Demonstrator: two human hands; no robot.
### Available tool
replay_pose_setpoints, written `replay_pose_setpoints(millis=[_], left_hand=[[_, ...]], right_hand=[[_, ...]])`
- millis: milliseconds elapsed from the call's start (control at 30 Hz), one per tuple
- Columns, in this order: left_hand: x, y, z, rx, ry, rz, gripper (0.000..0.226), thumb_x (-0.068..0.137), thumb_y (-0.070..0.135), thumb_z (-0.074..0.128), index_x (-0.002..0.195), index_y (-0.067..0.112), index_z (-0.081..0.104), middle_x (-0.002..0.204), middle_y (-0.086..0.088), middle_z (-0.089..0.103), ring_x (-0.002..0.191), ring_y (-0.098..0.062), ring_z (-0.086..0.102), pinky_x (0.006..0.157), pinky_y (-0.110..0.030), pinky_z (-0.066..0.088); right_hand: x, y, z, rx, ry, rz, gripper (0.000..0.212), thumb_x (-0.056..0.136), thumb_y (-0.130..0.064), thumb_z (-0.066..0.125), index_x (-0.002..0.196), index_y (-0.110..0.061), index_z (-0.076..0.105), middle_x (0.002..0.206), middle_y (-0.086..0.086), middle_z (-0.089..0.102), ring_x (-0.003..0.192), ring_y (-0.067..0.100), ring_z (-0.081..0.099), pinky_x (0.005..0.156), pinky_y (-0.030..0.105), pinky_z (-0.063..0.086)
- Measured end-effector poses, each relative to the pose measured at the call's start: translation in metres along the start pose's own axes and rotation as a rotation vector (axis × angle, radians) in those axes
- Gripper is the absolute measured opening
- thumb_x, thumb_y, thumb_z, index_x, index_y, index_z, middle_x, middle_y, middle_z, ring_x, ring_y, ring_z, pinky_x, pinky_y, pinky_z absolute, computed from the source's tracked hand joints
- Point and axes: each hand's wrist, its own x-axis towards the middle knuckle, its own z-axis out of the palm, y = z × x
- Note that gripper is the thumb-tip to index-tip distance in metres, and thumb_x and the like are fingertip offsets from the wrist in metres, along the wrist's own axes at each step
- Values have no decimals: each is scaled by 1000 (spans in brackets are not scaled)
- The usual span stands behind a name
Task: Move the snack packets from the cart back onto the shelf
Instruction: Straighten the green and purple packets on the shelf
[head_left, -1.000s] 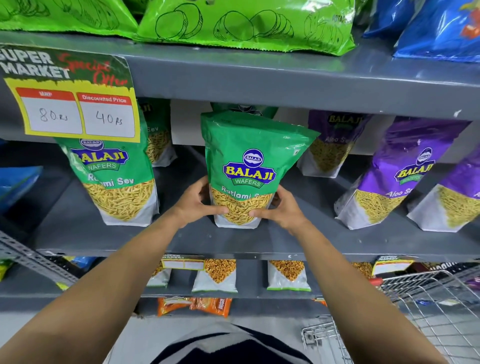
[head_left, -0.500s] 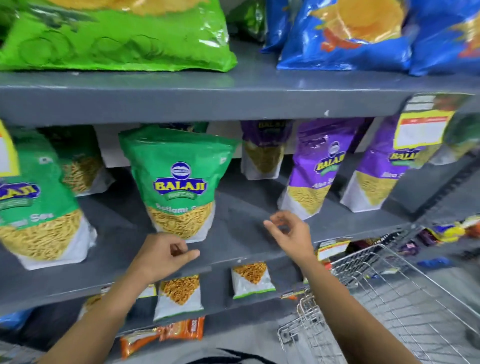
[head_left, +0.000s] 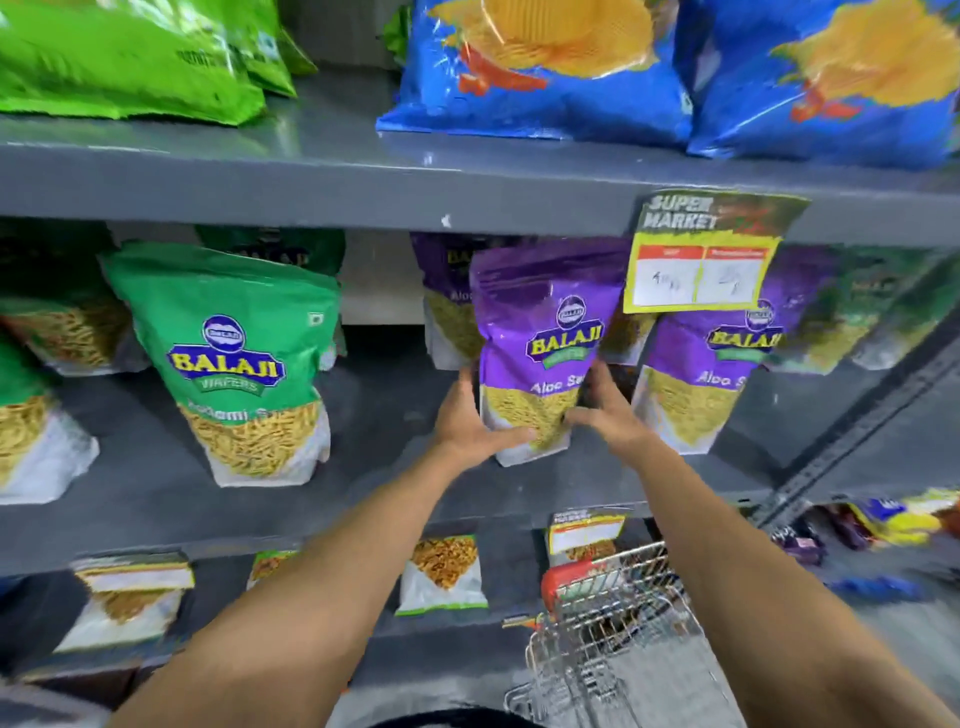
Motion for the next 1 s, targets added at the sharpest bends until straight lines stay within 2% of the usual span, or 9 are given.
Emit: replay_pose_setpoints(millis=[133,233,300,400,500,633,833,933,1000], left_hand=[[-3,6,2,-4,-26,-53,89,43,34,93,119,33,46,117,7,65,108,-12,61,92,-33,50],[-4,2,-16,-70,-70,-115,71,45,24,94,104,33,54,107,10,70,102,-10,65,92,-37,54],[-4,0,-29,-84,-124,-147,69,43,27,95,99,32,56,105,8,72,100,-11,67,91,-43,55],[-2,-1,-41,-85,-145,-165,78,36,39,95,103,29,57,110,4,72,103,-14,67,91,-48,55],[-2,3,-45,-113,-121,-167,78,37,36,94,105,30,57,111,3,71,104,-15,67,91,-48,55],[-8,-2,-43,-93,-76,-169,74,33,44,94,98,37,59,109,6,72,102,-14,67,90,-47,55],[-8,0,-43,-52,-100,-200,75,34,50,92,99,40,57,111,8,70,105,-14,65,91,-47,55],[-14,1,-46,130,-131,-279,80,43,50,90,111,33,51,115,9,65,108,-15,61,92,-37,52],[-26,-5,-48,516,-151,-331,81,50,49,86,114,19,48,117,-1,60,111,-23,56,88,-34,49]], right_hand=[[8,8,-5,51,-102,64,79,54,4,66,125,-16,41,100,1,62,79,-6,63,78,26,50],[-1,11,0,-1,-121,62,76,48,-6,90,110,-29,53,102,-11,68,89,-3,65,76,18,51],[-7,9,8,-27,-109,59,71,50,-20,94,107,-36,56,107,-14,69,96,-4,64,77,16,51],[-6,13,20,43,-104,49,70,54,-26,92,115,-33,56,115,-9,69,108,6,62,86,25,52],[-1,13,28,79,-102,35,64,59,-22,89,115,-27,58,115,-4,70,107,10,64,86,25,52],[2,15,25,61,-152,24,61,61,-19,88,114,-23,58,114,-3,70,104,10,65,84,24,53],[3,12,20,-14,-191,18,63,62,-30,87,117,-27,56,115,-7,69,104,5,65,84,24,54],[-2,15,19,-22,-179,21,66,59,-36,88,115,-32,54,117,-7,69,106,7,65,88,27,54],[-12,24,15,-34,-127,31,64,57,-40,88,109,-33,52,113,-1,69,104,11,66,90,29,54]])
